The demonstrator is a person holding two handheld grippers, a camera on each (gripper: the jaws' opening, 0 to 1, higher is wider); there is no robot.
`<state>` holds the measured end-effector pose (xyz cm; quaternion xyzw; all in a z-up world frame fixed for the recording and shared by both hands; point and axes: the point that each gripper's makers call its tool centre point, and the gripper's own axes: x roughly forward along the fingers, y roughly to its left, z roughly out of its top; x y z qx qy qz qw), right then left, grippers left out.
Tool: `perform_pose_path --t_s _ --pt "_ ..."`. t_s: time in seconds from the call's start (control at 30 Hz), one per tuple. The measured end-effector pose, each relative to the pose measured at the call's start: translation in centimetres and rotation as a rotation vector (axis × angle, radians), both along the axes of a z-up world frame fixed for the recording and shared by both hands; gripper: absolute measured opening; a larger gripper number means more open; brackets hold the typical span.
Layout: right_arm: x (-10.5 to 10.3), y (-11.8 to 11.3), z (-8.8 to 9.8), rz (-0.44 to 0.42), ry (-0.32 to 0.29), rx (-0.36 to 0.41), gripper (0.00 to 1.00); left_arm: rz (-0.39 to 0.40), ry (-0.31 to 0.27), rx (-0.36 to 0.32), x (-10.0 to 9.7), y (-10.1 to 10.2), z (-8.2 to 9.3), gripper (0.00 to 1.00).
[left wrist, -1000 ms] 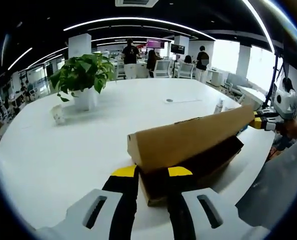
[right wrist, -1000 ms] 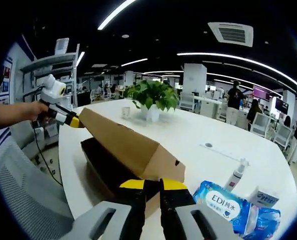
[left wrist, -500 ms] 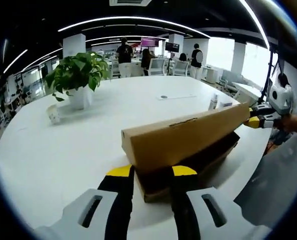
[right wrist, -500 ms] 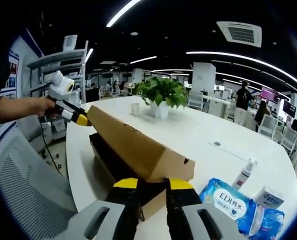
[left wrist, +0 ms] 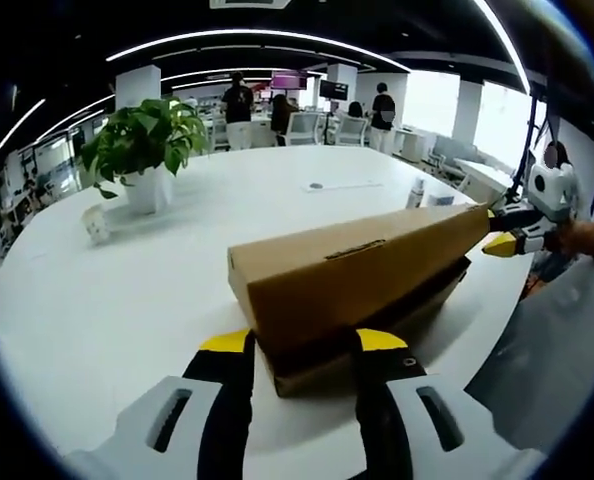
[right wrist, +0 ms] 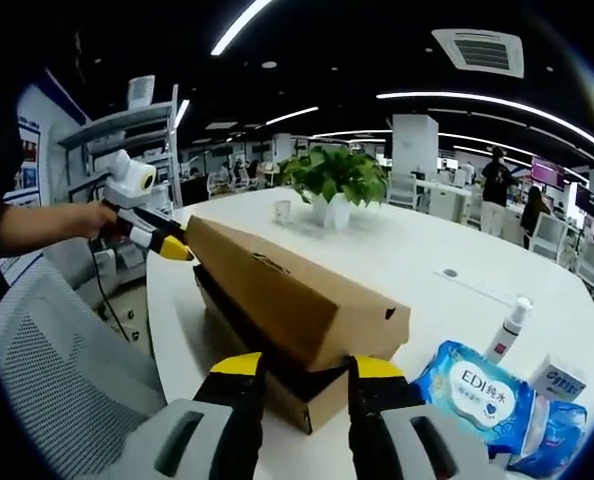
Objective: Operate the shoe box by opening the lid, removing the specified soft item, and placing it in the target area until the item is outside and the box remains undamaged.
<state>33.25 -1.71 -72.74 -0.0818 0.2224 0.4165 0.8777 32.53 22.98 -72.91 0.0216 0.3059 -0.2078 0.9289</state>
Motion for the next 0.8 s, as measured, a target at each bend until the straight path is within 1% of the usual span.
perform_pose_path --t_s 0.17,0.3,0.47,0.5,0.63,0.8 --pt "-0.2 0.1 -0.3 0.0 0.02 0.005 0.32 0.004 0.01 -0.01 -0.1 0.0 -0.4 0.39" --pt "-0.2 0.1 -0.5 -0.021 0.056 0.036 0.33 0.006 0.017 -0.018 -0.2 -0.1 -0.6 0.4" --pt "-0.2 0.1 -1.2 -0.056 0.104 0.064 0.32 0.014 0.027 -0.003 -0.2 0.0 -1.3 0.39" --pt "-0.2 0.1 -1.3 -0.066 0.118 0.076 0.32 0.01 0.03 0.011 -0.3 -0.1 -1.6 0.39" --pt "-0.2 0.1 -1.6 -0.073 0.124 0.077 0.32 0.007 0.033 0.022 -0.5 -0.3 -2.1 0.41" --pt "-0.3 0.1 -2.1 -0.065 0.125 0.055 0.31 0.001 0.044 0.04 -0.6 -0.2 -2.6 0.4"
